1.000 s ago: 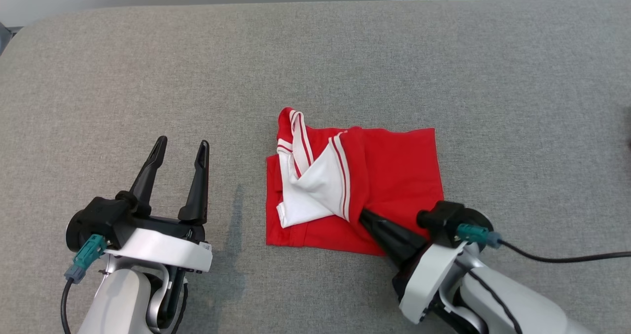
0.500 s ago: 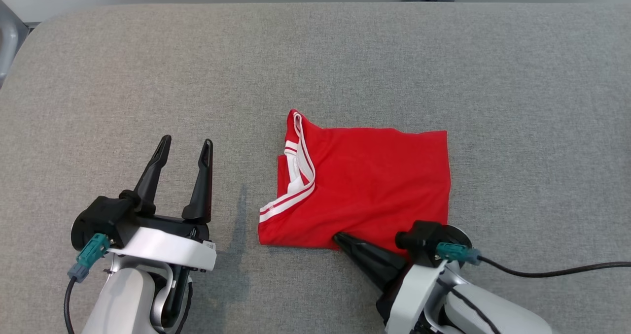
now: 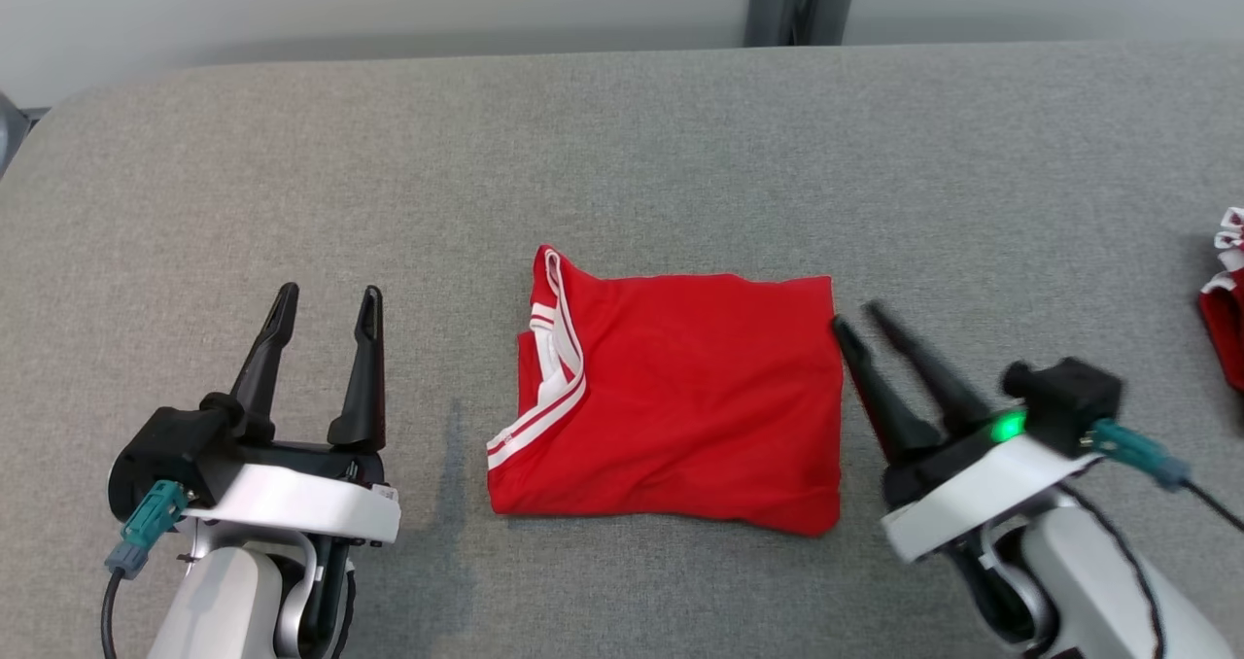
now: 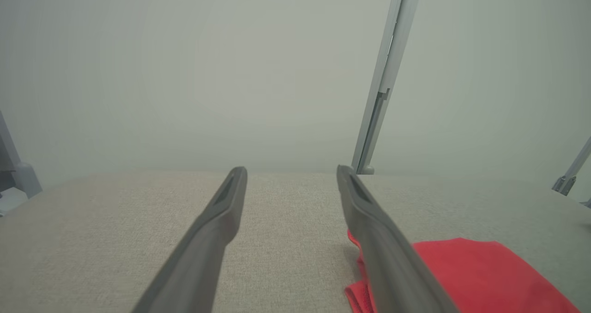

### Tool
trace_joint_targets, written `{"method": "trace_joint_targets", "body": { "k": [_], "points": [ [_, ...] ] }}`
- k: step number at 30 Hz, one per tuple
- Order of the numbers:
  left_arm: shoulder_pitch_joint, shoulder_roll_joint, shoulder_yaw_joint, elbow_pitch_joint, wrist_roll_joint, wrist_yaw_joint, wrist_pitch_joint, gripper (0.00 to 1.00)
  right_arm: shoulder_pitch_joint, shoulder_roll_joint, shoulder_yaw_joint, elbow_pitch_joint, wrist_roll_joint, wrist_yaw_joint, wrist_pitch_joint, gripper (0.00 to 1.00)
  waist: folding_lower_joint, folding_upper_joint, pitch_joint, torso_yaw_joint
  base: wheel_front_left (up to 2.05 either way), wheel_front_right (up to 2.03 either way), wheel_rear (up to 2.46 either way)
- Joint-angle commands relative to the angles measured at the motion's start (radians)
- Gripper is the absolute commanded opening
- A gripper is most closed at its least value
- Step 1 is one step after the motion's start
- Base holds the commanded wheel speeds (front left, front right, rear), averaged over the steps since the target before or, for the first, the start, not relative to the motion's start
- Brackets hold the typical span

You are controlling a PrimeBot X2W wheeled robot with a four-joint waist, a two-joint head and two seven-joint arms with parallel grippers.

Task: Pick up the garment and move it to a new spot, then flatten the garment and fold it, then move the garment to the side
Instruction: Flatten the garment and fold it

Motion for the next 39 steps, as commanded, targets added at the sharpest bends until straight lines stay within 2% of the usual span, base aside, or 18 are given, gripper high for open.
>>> {"method": "trace_joint_targets", "body": {
  "k": [1, 7, 13, 23, 39],
  "points": [
    [0.006, 0.007, 0.007, -0.006, 0.001, 0.008, -0.005, 1.0, 0.018, 0.002, -0.05, -0.009, -0.027, -0.001, -0.006, 1.0, 0.0, 0.0, -0.011, -0.008, 0.0, 0.0, 0.0],
    [0.032, 0.022, 0.008, -0.028, 0.013, 0.026, 0.0, 1.0, 0.098, 0.058, -0.293, -0.07, -0.178, -0.001, -0.003, 1.0, 0.0, 0.0, -0.047, -0.018, 0.0, 0.0, 0.0],
    [0.084, 0.045, 0.004, -0.043, 0.034, 0.049, 0.017, 1.0, 0.171, 0.105, -0.428, -0.135, -0.272, -0.001, 0.045, 1.0, 0.0, 0.0, -0.103, -0.032, 0.0, 0.0, 0.0],
    [0.171, 0.065, -0.002, -0.075, 0.028, 0.065, 0.051, 1.0, 0.289, 0.143, -0.525, -0.23, -0.342, -0.001, 0.137, 1.0, 0.0, 0.0, -0.179, -0.038, 0.0, 0.0, 0.0],
    [0.241, 0.091, -0.004, -0.103, 0.017, 0.084, 0.099, 1.0, 0.422, 0.169, -0.581, -0.306, -0.391, -0.001, 0.219, 1.0, 0.0, 0.0, -0.223, -0.038, 0.0, 0.0, 0.0]
  ]
}}
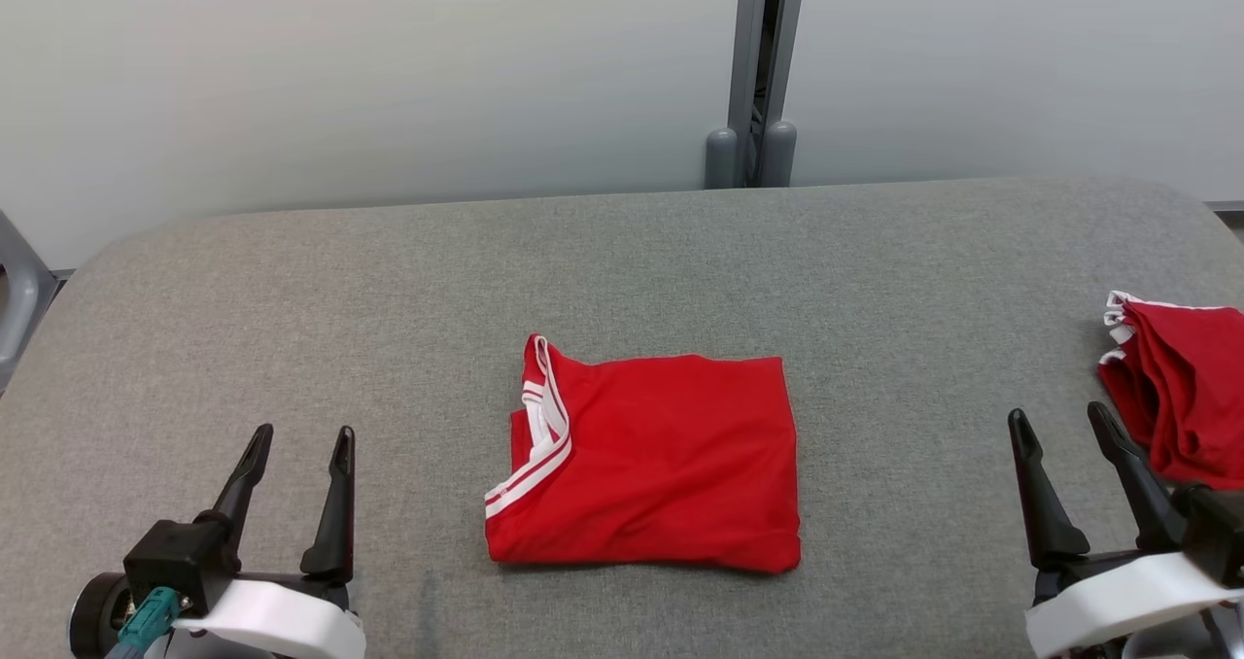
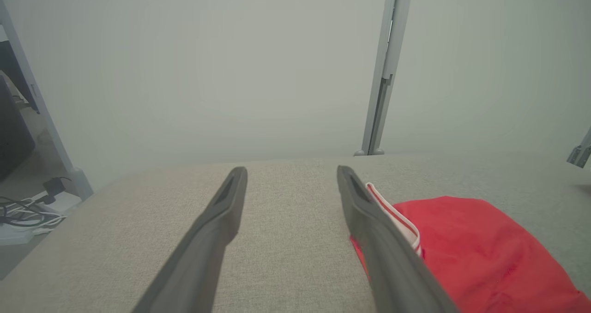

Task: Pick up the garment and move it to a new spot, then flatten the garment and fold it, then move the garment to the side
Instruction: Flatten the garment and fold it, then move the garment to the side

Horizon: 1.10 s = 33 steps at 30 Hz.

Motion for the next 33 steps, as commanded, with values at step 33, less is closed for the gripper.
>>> {"method": "trace_joint_targets", "body": {
  "k": [33],
  "points": [
    [-0.029, 0.006, -0.028, -0.021, -0.019, 0.009, 0.005, 1.0, 0.013, 0.008, -0.049, -0.001, -0.015, -0.001, 0.028, 1.0, 0.0, -0.0001, 0.01, 0.054, 0.0, 0.0, 0.0]
  ]
}}
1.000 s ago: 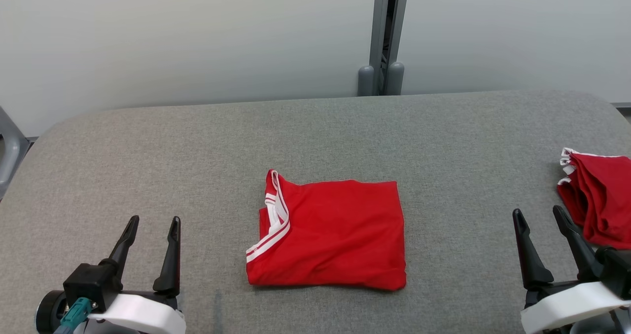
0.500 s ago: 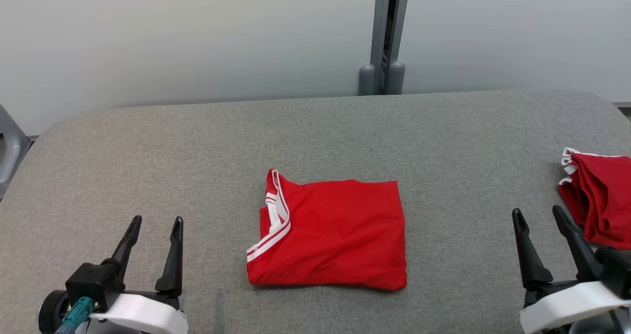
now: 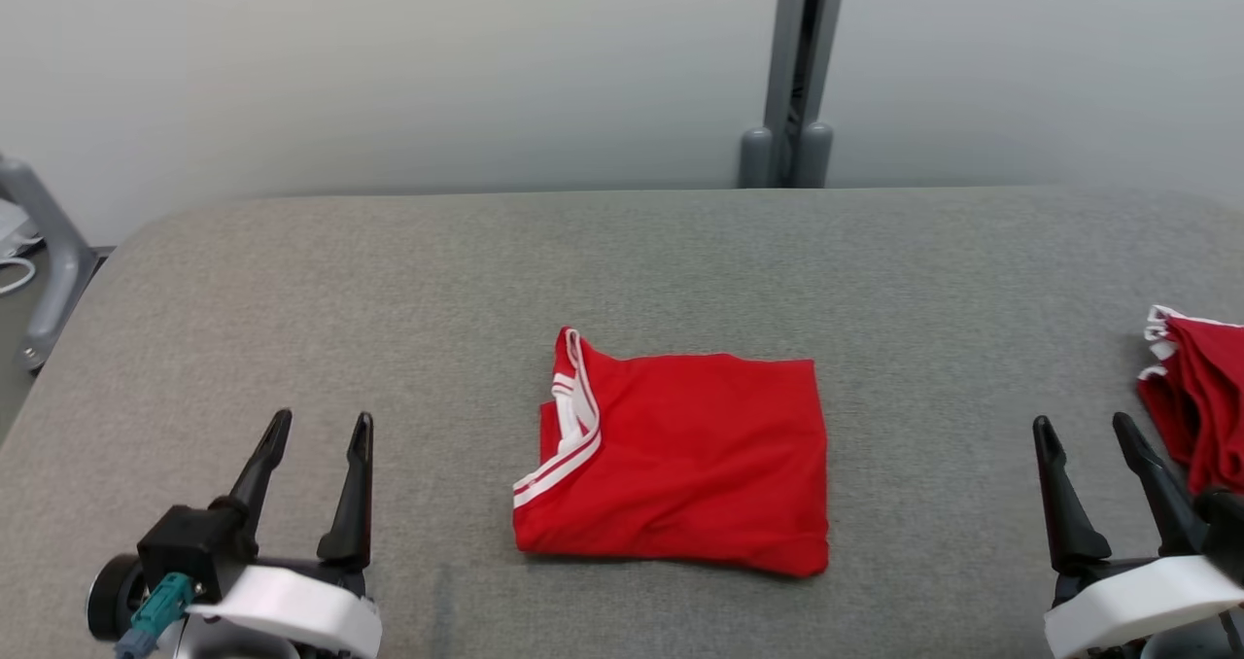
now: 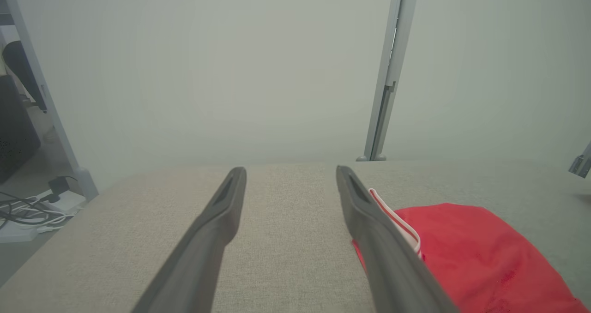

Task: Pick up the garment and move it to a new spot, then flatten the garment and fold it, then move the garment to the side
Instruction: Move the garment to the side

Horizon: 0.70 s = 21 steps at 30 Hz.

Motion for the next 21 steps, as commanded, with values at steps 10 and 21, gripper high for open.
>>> {"method": "trace_joint_targets", "body": {
  "k": [10, 21],
  "points": [
    [-0.121, -0.015, -0.025, 0.021, -0.003, -0.03, -0.034, 1.0, -0.096, -0.041, 0.049, 0.161, 0.039, -0.001, 0.016, 1.0, 0.0, -0.0001, 0.083, 0.147, 0.0, 0.0, 0.0],
    [-0.191, -0.046, -0.035, 0.082, -0.015, -0.056, -0.086, 1.0, -0.263, -0.057, 0.152, 0.476, 0.102, -0.001, 0.013, 1.0, 0.0, -0.0001, 0.175, 0.224, 0.0, 0.0, 0.0]
  ]
}}
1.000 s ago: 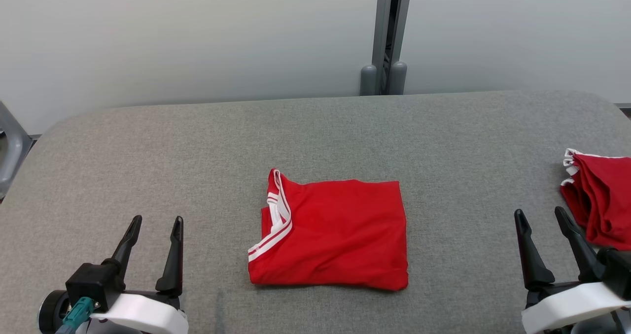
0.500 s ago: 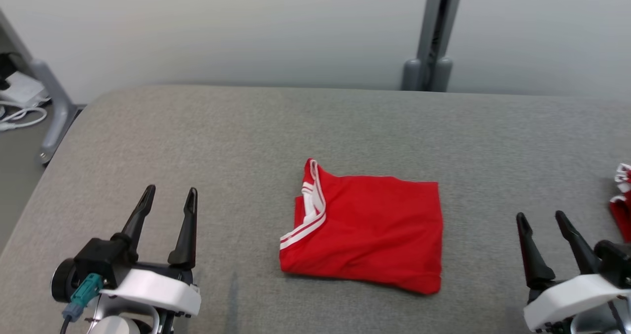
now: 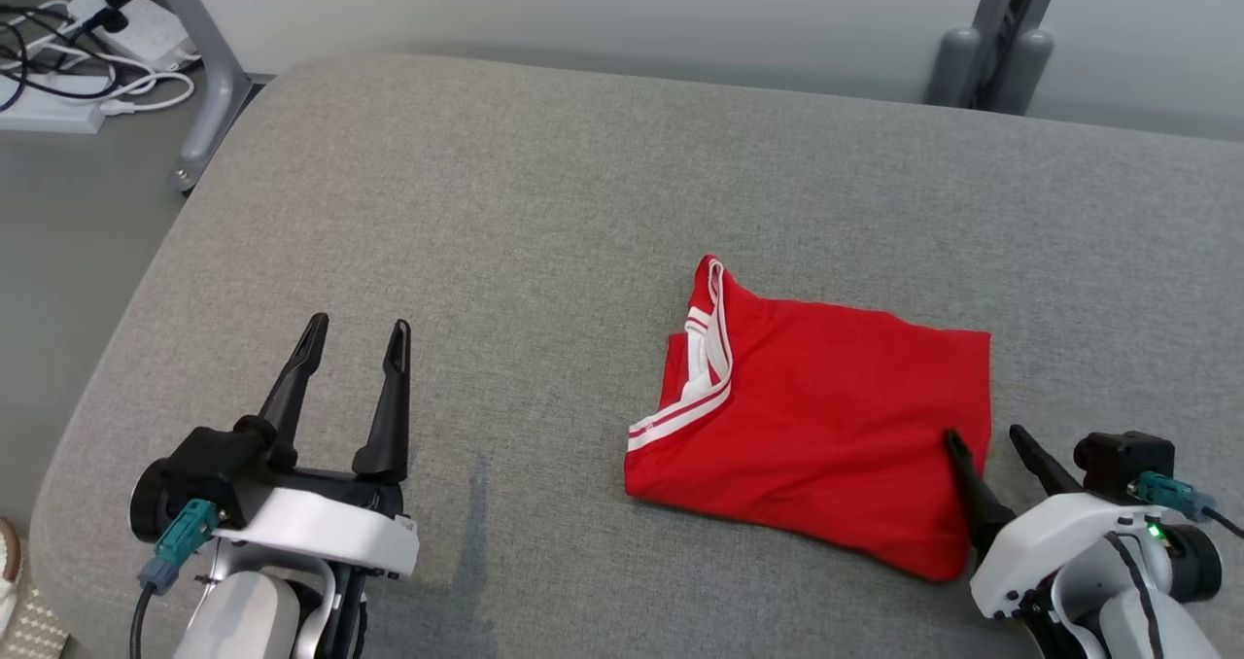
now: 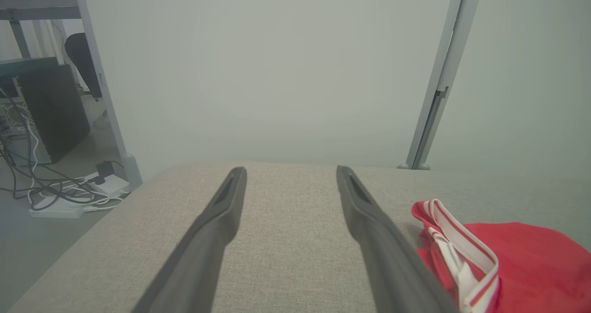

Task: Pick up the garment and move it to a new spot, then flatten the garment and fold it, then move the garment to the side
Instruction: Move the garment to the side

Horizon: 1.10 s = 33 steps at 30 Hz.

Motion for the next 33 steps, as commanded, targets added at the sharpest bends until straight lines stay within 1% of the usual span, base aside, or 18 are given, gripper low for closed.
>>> {"method": "trace_joint_targets", "body": {
  "k": [1, 5, 6, 8, 9, 14, 17, 18, 19, 23, 27, 30, 31, 33],
  "points": [
    [-0.023, 0.0, 0.0, 0.006, -0.004, -0.004, -0.006, 1.0, -0.019, -0.006, 0.008, 0.02, 0.014, -0.001, 0.005, 1.0, 0.0, 0.0, 0.022, 0.019, 0.0, 0.0, 0.0],
    [-0.039, -0.009, -0.001, 0.024, -0.003, -0.012, -0.016, 1.0, -0.043, -0.011, 0.06, 0.083, 0.051, -0.001, 0.043, 1.0, 0.0, 0.0, 0.037, 0.025, 0.0, 0.0, 0.0],
    [-0.041, -0.011, 0.001, 0.028, -0.004, -0.013, -0.018, 1.0, -0.044, -0.012, 0.076, 0.092, 0.061, -0.001, 0.05, 0.76, 0.0, 0.0, 0.039, 0.024, 0.0, 0.0, 0.0],
    [-0.046, -0.012, 0.006, 0.034, -0.005, -0.016, -0.02, 1.0, -0.054, -0.022, 0.098, 0.098, 0.078, 0.0, 0.054, 0.07, 0.0, 0.0, 0.044, 0.02, 0.0, 0.0, 0.0],
    [-0.049, -0.013, 0.008, 0.037, -0.006, -0.017, -0.02, 1.0, -0.06, -0.028, 0.111, 0.097, 0.084, 0.0, 0.056, 0.0, 0.0, 0.0, 0.046, 0.016, 0.0, 0.0, 0.0],
    [-0.053, -0.01, 0.017, 0.044, -0.004, -0.024, -0.025, 1.0, -0.093, -0.075, 0.164, 0.048, 0.083, -0.001, 0.019, 0.0, 0.0, 0.0, 0.049, -0.019, 0.0, 0.0, 0.0],
    [-0.047, -0.001, 0.027, 0.035, 0.0, -0.022, -0.026, 1.0, -0.106, -0.102, 0.2, 0.001, 0.074, -0.001, 0.009, 0.0, 0.0, 0.0, 0.053, -0.063, 0.0, 0.0, 0.0],
    [-0.047, -0.001, 0.027, 0.035, 0.0, -0.022, -0.026, 1.0, -0.106, -0.102, 0.2, 0.001, 0.074, -0.001, 0.009, 0.0, 0.0, 0.0, 0.053, -0.063, 0.0, 0.0, 0.0],
    [-0.044, 0.001, 0.028, 0.032, 0.001, -0.022, -0.026, 1.0, -0.11, -0.116, 0.209, -0.015, 0.07, -0.001, 0.008, 0.0, 0.0, 0.0, 0.056, -0.081, 0.0, 0.0, 0.0],
    [-0.039, 0.012, 0.032, 0.007, 0.01, -0.022, -0.026, 1.0, -0.126, -0.166, 0.258, -0.094, 0.038, -0.001, 0.004, 0.0, 0.0, 0.0, 0.071, -0.162, 0.0, 0.0, 0.0],
    [-0.047, 0.025, 0.037, -0.024, 0.016, -0.021, -0.026, 1.0, -0.134, -0.222, 0.286, -0.169, 0.012, -0.001, 0.014, 0.0, 0.0, 0.0, 0.095, -0.261, 0.0, 0.0, 0.0],
    [-0.06, 0.039, 0.031, -0.045, 0.022, -0.024, -0.016, 1.0, -0.137, -0.252, 0.293, -0.211, 0.003, -0.001, 0.017, 0.0, 0.0, 0.0, 0.117, -0.337, 0.0, 0.0, 0.0],
    [-0.069, 0.049, 0.028, -0.06, 0.028, -0.026, -0.006, 1.0, -0.138, -0.271, 0.292, -0.23, -0.003, -0.001, 0.021, 0.0, 0.0, 0.0, 0.131, -0.384, 0.0, 0.0, 0.0],
    [-0.081, 0.059, 0.028, -0.075, 0.03, -0.028, 0.006, 1.0, -0.139, -0.281, 0.286, -0.238, -0.003, -0.001, 0.023, 0.0, 0.0, 0.0, 0.147, -0.425, 0.0, 0.0, 0.0]
  ]
}}
